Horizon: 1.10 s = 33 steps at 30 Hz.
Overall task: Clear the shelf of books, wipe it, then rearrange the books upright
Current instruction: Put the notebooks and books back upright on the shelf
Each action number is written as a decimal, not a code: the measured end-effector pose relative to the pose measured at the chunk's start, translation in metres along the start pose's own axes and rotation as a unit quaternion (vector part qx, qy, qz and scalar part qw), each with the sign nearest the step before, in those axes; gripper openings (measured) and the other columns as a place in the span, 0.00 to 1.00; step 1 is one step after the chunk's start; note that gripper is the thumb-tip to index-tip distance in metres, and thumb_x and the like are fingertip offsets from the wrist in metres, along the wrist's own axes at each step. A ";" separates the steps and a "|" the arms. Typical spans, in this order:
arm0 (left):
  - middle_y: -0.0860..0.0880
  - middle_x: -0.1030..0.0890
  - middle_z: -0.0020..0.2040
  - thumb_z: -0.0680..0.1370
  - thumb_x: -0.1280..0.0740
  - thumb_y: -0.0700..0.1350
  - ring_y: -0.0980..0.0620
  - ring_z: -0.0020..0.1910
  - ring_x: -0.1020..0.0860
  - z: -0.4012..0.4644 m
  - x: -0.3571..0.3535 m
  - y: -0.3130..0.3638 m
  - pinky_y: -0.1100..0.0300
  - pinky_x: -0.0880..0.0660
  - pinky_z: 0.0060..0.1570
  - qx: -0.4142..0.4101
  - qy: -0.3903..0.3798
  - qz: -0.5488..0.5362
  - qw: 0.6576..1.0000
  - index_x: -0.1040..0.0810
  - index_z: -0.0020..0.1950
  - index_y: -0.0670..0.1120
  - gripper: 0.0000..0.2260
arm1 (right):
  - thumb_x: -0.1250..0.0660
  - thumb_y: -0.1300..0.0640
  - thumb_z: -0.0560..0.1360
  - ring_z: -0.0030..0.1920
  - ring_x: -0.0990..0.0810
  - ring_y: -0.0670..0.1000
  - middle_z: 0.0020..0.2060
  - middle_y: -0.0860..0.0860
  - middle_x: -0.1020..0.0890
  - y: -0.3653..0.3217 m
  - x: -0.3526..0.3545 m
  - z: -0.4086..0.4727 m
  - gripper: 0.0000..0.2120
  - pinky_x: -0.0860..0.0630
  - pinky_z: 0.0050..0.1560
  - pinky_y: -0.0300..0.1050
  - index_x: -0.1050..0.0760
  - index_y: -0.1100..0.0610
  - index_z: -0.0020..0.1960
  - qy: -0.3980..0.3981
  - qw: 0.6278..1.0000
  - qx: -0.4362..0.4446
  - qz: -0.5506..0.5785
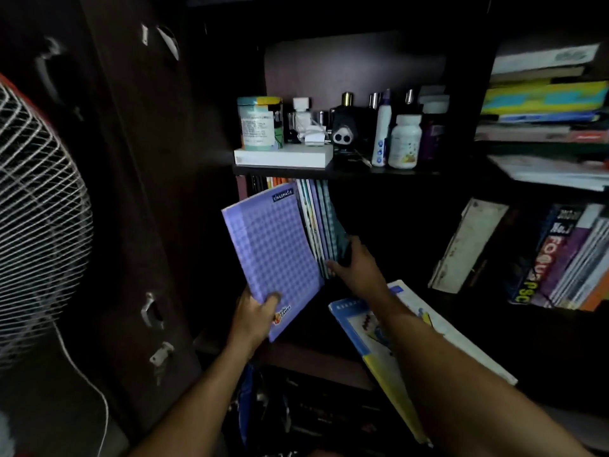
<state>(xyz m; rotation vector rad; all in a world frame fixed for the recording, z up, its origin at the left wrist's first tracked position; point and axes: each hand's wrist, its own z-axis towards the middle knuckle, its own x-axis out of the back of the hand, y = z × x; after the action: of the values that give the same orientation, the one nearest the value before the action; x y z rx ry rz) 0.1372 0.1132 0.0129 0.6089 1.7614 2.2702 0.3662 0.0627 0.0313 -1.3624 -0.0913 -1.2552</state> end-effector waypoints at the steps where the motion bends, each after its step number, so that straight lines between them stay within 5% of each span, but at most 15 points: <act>1: 0.56 0.22 0.54 0.77 0.32 0.49 0.52 0.54 0.24 0.001 -0.001 -0.002 0.56 0.29 0.55 -0.004 0.003 0.004 1.000 0.29 0.63 0.55 0.15 | 0.28 0.40 0.75 0.70 0.28 0.61 0.74 0.59 0.30 0.002 -0.002 0.003 0.41 0.27 0.64 0.55 0.42 0.54 0.80 0.006 1.000 -0.011 0.003; 8: 0.60 0.23 0.57 0.83 0.35 0.40 0.54 0.57 0.24 0.002 -0.003 -0.007 0.58 0.28 0.57 -0.002 0.020 -0.003 1.000 0.29 0.68 0.53 0.16 | 0.36 0.42 0.81 0.66 0.24 0.61 0.68 0.58 0.23 0.024 -0.009 0.007 0.28 0.26 0.61 0.51 0.33 0.53 0.76 0.011 0.999 0.030 0.004; 11: 0.64 0.24 0.57 0.82 0.34 0.40 0.65 0.53 0.24 -0.001 -0.005 -0.004 0.68 0.28 0.52 -0.024 0.020 0.012 0.999 0.29 0.66 0.55 0.16 | 0.41 0.45 0.83 0.59 0.21 0.64 0.61 0.60 0.20 0.023 -0.012 0.004 0.22 0.22 0.55 0.56 0.34 0.54 0.74 0.033 0.998 0.036 -0.048; 14: 0.66 0.20 0.52 0.77 0.30 0.49 0.70 0.50 0.23 -0.006 -0.006 -0.001 0.69 0.27 0.49 -0.036 0.032 0.020 0.999 0.25 0.57 0.60 0.11 | 0.43 0.48 0.84 0.53 0.19 0.66 0.55 0.61 0.19 0.019 -0.007 0.001 0.16 0.24 0.50 0.56 0.34 0.56 0.67 0.041 0.995 0.005 -0.094; 18: 0.63 0.16 0.47 0.67 0.34 0.62 0.62 0.50 0.18 -0.010 -0.006 -0.005 0.60 0.21 0.50 -0.059 0.050 0.049 0.996 0.20 0.49 0.59 0.14 | 0.41 0.49 0.83 0.55 0.20 0.66 0.56 0.63 0.20 0.025 0.010 -0.009 0.17 0.24 0.52 0.56 0.34 0.58 0.65 0.047 0.996 -0.047 -0.051; 25: 0.70 0.17 0.43 0.78 0.31 0.48 0.72 0.46 0.21 -0.018 -0.017 0.007 0.72 0.25 0.44 -0.072 -0.011 0.115 0.991 0.19 0.48 0.56 0.03 | 0.38 0.45 0.81 0.51 0.19 0.65 0.53 0.61 0.19 0.046 0.024 -0.021 0.16 0.21 0.50 0.58 0.33 0.56 0.62 0.044 0.997 -0.059 -0.006; 28: 0.56 0.16 0.45 0.82 0.34 0.46 0.66 0.42 0.20 -0.013 -0.035 0.012 0.64 0.25 0.41 -0.052 -0.037 0.156 0.986 0.20 0.51 0.50 0.04 | 0.38 0.46 0.81 0.51 0.19 0.64 0.52 0.60 0.19 0.046 0.025 -0.021 0.16 0.21 0.50 0.57 0.33 0.56 0.62 0.044 0.997 -0.061 0.002; 33: 0.44 0.19 0.51 0.82 0.34 0.44 0.44 0.52 0.19 0.004 -0.087 0.012 0.59 0.27 0.47 -0.056 0.078 0.128 0.987 0.21 0.55 0.38 0.09 | 0.37 0.43 0.80 0.50 0.19 0.63 0.51 0.59 0.19 0.050 0.025 -0.018 0.16 0.20 0.50 0.58 0.33 0.53 0.60 0.047 0.996 -0.065 0.036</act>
<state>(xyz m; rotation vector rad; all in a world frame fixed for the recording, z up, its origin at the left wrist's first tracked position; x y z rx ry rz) 0.2183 0.0788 0.0081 0.6869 1.6928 2.6371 0.4005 0.0200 0.0095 -1.4031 0.1057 -1.2805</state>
